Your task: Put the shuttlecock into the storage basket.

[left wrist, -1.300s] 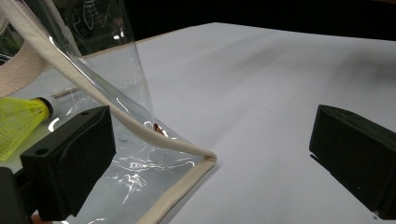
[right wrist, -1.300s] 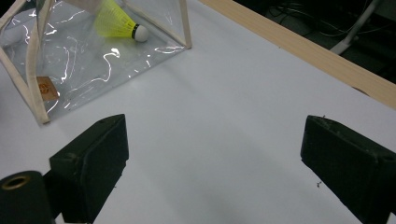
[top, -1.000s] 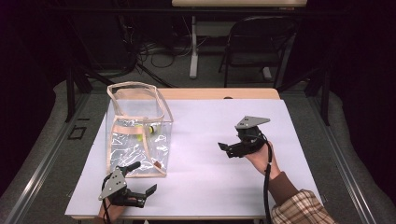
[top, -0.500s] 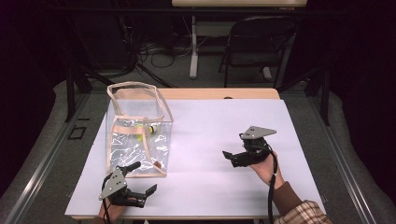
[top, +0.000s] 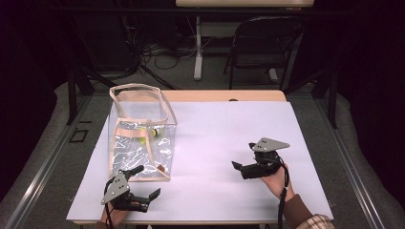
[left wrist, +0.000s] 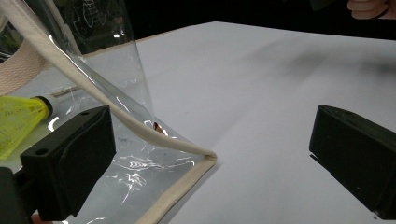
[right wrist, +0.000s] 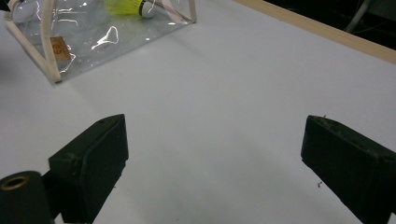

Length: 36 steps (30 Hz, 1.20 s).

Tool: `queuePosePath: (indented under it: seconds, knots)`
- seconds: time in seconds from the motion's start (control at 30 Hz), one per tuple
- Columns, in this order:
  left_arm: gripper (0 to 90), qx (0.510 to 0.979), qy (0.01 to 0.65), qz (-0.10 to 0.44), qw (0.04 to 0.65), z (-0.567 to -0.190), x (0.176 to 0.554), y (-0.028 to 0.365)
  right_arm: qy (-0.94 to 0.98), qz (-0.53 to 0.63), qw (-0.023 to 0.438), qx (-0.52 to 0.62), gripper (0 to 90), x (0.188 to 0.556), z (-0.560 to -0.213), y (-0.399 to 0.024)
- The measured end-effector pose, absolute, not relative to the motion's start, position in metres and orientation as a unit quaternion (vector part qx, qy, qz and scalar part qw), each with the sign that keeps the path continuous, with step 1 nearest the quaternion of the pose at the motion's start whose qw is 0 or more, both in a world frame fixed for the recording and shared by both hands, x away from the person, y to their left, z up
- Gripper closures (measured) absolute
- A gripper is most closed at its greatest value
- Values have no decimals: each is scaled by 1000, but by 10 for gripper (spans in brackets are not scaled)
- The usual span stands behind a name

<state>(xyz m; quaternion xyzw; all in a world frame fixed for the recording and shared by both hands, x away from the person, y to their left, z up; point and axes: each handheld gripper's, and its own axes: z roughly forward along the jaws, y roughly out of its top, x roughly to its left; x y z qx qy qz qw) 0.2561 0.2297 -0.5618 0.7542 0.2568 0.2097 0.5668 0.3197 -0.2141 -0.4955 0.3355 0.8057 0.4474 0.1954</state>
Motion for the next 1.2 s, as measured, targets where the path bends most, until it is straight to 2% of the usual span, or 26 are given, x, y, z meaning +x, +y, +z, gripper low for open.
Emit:
queuePosePath:
  seconds: [0.83, 1.2]
  knots:
    - [0, 755, 260, 208, 565, -562, 256, 230, 804, 466, 229, 290, 58, 280, -521, -237]
    - [0, 755, 261, 207, 565, -562, 256, 230, 793, 483, 239, 283, 12, 266, -528, -242]
